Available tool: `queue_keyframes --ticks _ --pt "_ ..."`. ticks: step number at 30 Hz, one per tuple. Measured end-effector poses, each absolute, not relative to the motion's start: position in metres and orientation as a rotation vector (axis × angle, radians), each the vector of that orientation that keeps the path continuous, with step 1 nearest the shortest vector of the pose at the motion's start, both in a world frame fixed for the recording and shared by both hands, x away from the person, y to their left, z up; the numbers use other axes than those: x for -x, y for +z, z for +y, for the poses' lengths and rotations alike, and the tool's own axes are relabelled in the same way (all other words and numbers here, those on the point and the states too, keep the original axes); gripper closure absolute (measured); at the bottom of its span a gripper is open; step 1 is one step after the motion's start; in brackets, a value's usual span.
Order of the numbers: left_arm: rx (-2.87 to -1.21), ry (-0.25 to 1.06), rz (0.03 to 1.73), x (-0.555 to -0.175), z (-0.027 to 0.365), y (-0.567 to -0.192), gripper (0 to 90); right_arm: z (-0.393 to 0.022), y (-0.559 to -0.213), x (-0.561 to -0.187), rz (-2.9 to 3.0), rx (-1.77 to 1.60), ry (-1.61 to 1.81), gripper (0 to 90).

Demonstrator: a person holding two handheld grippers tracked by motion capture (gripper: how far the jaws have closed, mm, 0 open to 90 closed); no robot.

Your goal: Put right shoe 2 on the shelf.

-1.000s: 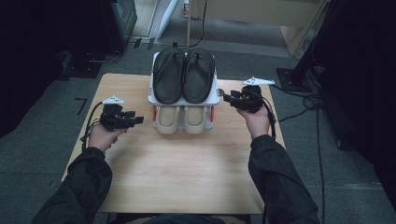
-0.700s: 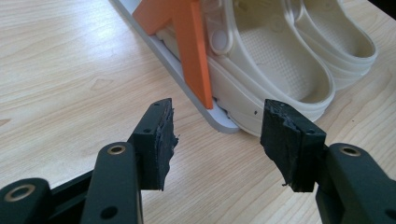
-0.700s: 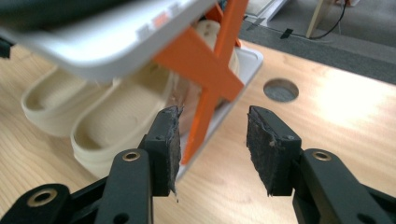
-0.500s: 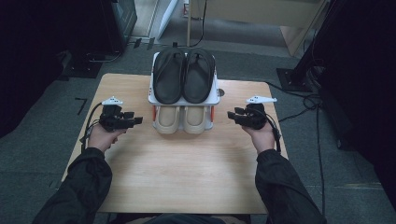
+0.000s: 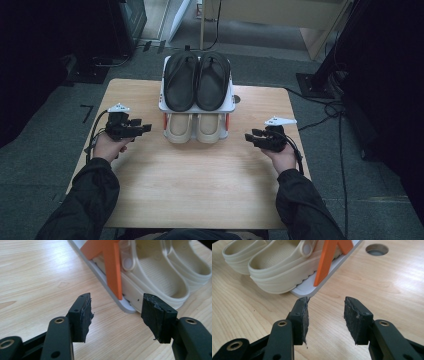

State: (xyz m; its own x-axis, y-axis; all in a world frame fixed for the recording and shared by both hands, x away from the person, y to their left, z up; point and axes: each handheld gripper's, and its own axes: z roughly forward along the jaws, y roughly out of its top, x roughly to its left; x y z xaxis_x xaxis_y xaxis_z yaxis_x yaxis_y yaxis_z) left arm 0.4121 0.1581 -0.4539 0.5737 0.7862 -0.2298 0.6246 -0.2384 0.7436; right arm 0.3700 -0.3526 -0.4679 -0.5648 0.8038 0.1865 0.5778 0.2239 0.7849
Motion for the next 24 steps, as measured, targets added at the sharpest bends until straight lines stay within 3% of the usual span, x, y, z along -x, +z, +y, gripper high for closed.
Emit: queue_keyframes --ticks 24 --pt "-2.0 0.282 1.157 -0.413 0.1569 -0.4587 36.9 -0.3565 -0.4723 -0.3778 2.214 -1.367 1.256 49.5"
